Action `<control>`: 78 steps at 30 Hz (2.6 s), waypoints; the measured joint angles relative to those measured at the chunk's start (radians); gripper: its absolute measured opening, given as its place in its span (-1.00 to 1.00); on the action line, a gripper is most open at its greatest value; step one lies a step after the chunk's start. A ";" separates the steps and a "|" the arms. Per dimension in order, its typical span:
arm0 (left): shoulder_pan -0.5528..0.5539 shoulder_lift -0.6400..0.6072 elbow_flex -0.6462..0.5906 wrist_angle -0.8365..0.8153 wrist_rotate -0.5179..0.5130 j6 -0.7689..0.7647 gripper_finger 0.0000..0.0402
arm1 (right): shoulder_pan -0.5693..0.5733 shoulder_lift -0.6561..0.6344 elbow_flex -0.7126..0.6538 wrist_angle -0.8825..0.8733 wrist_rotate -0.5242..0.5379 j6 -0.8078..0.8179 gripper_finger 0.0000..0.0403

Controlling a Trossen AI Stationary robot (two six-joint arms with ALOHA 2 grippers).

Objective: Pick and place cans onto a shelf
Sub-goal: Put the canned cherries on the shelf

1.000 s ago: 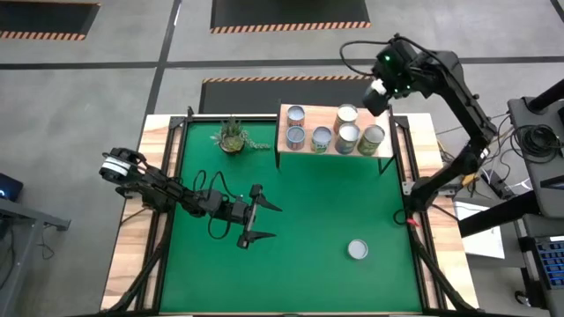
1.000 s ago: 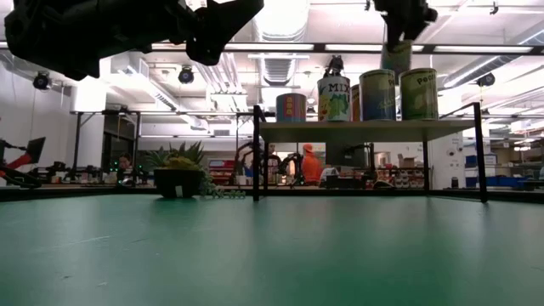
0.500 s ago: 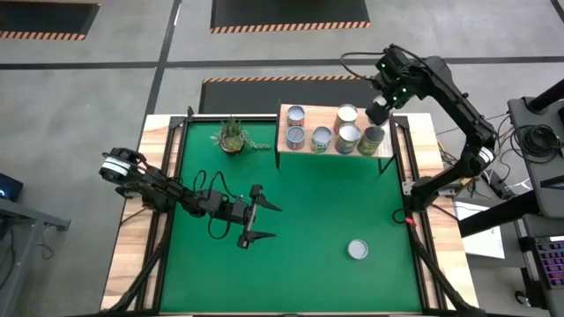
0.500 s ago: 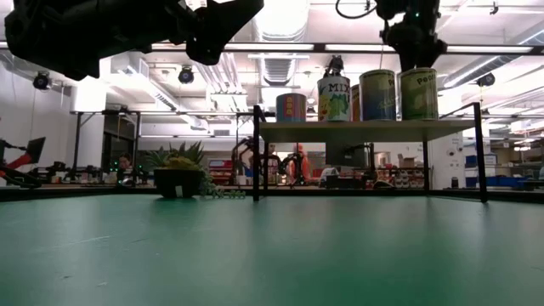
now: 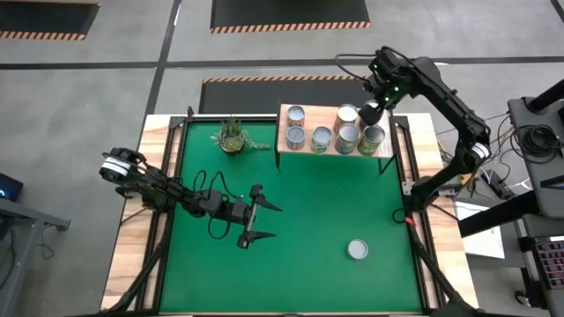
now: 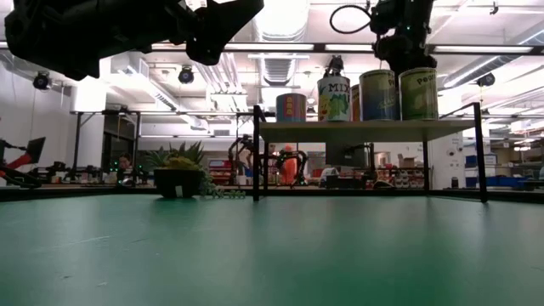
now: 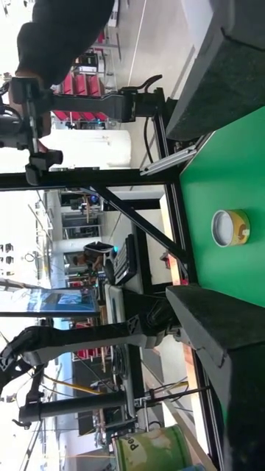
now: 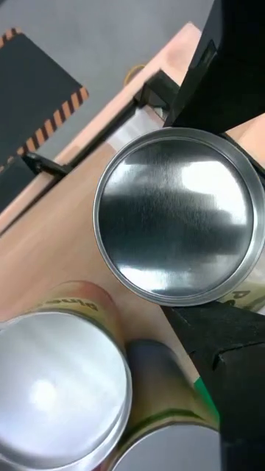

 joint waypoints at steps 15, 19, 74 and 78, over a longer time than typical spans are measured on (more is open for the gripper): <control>0.000 0.000 0.000 -0.001 0.000 0.007 0.60 | 0.000 0.000 -0.041 0.027 -0.016 -0.001 0.73; 0.000 0.000 0.000 -0.001 0.000 0.008 0.60 | 0.000 0.000 -0.041 0.027 -0.016 -0.002 0.77; 0.000 0.000 0.003 0.003 0.000 0.023 0.60 | 0.000 -0.130 -0.082 0.031 0.179 0.211 -0.94; 0.000 0.000 0.003 0.003 0.000 0.023 0.60 | 0.000 -0.130 -0.111 0.056 0.178 0.221 -0.94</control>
